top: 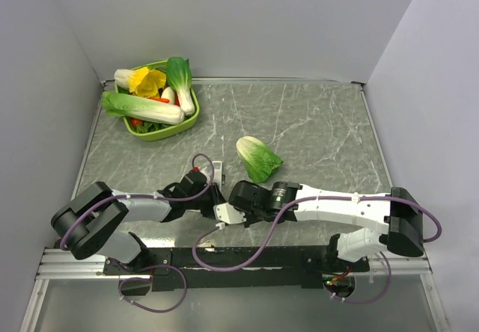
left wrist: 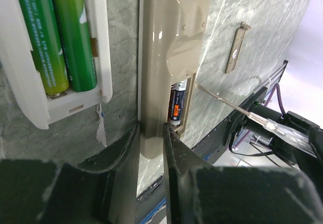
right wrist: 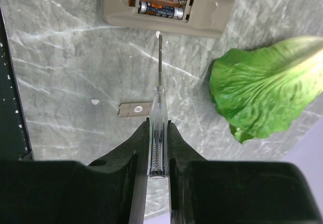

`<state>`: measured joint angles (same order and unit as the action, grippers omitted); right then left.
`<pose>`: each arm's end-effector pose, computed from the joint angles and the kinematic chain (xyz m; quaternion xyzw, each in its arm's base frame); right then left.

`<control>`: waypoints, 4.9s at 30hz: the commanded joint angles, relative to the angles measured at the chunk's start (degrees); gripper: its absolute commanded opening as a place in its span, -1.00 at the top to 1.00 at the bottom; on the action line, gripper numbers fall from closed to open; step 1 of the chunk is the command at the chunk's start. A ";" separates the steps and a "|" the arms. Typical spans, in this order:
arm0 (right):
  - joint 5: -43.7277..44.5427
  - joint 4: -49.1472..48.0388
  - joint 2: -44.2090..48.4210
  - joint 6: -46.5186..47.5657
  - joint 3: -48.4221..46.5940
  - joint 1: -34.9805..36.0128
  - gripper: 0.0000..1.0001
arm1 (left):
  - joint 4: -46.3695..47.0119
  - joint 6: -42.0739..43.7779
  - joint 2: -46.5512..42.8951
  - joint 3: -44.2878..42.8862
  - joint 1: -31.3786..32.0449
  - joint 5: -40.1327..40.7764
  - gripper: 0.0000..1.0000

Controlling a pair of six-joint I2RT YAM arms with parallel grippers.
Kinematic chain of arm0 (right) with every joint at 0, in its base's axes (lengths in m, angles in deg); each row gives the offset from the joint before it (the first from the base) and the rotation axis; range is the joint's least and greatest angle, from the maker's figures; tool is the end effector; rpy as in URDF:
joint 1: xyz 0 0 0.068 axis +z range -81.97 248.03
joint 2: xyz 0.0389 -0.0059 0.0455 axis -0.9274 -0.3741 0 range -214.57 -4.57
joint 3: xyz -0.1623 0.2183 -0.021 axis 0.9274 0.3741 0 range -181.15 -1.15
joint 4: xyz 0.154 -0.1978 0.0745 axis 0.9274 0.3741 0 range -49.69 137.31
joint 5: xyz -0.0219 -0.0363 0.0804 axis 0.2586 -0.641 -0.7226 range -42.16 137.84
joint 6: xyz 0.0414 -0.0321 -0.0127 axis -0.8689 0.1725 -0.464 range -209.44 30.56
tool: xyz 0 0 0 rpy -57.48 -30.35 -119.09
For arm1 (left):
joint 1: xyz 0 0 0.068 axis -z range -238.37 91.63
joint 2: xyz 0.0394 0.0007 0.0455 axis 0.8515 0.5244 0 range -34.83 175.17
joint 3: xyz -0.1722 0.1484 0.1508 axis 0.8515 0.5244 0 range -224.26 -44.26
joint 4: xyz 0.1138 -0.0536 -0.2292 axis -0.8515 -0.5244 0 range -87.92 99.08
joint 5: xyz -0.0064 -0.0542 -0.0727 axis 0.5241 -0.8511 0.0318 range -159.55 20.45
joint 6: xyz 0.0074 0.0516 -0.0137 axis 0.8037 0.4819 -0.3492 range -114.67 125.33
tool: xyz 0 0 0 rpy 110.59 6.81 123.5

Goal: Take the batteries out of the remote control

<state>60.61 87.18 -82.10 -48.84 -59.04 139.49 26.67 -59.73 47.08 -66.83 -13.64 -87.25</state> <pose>0.0894 0.2415 0.2457 -0.7943 0.5625 -0.0511 0.2239 0.1629 -0.1766 0.1228 -0.0972 0.8988 -0.4111 0.1173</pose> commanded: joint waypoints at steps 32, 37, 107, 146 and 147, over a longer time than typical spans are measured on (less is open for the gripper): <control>9.63 0.68 -5.61 6.42 -4.86 7.20 1.00 | -1.06 0.90 -0.17 -2.39 0.45 2.66 0.72; 10.08 0.68 -3.33 6.95 -4.69 7.29 1.00 | -2.29 0.46 -1.31 -2.48 0.45 4.32 0.32; 13.86 -23.93 0.73 -2.53 17.54 9.66 1.00 | -2.29 -0.77 6.95 -3.98 -0.70 3.54 0.93; 11.22 -25.69 11.00 -7.64 17.46 12.74 1.00 | -9.85 2.04 5.37 -11.01 -0.61 5.92 0.95; 11.39 -25.69 11.00 -7.73 17.46 12.91 1.00 | -9.85 2.04 5.37 -10.92 -0.61 6.00 0.95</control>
<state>73.82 65.17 -72.90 -55.33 -39.98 150.75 16.48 -58.31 51.30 -76.12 -14.78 -84.16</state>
